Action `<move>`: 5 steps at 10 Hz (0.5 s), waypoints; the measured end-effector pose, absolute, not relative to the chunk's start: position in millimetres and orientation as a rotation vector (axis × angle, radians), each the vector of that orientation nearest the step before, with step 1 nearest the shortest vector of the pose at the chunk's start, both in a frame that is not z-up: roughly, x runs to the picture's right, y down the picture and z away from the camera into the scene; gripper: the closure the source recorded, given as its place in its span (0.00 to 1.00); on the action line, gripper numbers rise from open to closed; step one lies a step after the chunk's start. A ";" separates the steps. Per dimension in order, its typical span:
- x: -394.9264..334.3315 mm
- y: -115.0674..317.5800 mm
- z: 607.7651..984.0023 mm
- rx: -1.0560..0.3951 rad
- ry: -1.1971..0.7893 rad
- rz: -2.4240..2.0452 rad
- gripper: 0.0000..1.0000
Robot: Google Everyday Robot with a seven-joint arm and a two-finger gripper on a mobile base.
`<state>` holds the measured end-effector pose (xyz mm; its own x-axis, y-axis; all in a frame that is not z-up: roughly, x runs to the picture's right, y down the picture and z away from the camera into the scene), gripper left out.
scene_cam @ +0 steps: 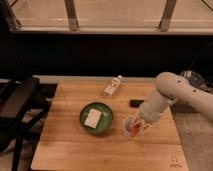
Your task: Place the pepper in the ceramic cup
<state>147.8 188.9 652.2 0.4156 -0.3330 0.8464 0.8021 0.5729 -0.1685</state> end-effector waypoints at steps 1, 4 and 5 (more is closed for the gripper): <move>148.0 194.0 652.5 -0.635 -0.884 -0.768 0.20; 140.7 199.9 659.3 -0.658 -0.936 -0.785 0.20; 137.8 199.0 662.1 -0.662 -0.935 -0.789 0.21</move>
